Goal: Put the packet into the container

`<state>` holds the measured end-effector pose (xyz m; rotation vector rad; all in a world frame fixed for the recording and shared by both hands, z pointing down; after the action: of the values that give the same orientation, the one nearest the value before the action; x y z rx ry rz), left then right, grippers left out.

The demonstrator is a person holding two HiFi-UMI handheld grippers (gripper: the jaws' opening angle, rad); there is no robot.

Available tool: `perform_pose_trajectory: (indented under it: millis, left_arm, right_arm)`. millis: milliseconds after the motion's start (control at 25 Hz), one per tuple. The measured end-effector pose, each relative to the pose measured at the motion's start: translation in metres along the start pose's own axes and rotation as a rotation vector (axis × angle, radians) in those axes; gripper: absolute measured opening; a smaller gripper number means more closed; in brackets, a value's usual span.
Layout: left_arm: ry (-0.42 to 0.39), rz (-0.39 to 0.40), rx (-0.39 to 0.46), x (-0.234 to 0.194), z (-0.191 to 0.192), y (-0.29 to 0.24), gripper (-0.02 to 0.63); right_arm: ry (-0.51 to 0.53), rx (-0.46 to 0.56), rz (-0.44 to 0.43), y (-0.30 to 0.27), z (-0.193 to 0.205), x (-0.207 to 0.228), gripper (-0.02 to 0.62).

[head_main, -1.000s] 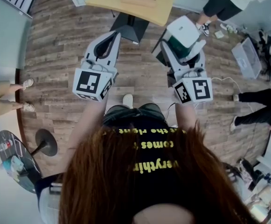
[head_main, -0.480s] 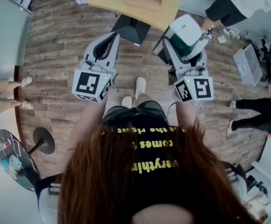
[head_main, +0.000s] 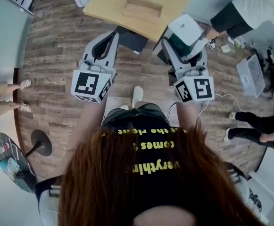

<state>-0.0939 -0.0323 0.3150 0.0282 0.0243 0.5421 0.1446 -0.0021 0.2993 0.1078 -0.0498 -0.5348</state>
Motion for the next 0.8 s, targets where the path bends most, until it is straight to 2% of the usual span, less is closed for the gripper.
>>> perform_pose_trajectory:
  millis: [320,520,800]
  left_arm:
    - [-0.01,-0.04,0.018,0.008,-0.002,-0.066,-0.003]
    - [-0.008,-0.059,0.017,0.009,-0.007,-0.089,-0.003]
    - [-0.017,-0.074,-0.016,0.007,0.005,-0.119,-0.003]
  right_arm:
    - [-0.001,0.006,-0.048,-0.03,0.002,0.062,0.385]
    - [-0.006,0.001,-0.068,-0.043,-0.001,0.083,0.385]
    - [-0.037,-0.011,-0.076,-0.06,0.016,0.11,0.385]
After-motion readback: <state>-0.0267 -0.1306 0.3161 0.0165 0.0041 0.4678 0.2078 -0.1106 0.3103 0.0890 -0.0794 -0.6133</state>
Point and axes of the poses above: the fingertips, and each gripper's own axes: y backward along the fingers, x to its right, z out of its underside, the point moved 7 cm from there along y, backward along the fingers, and after that the axes turned 9 degrees about -z, right-handed, at the moved point
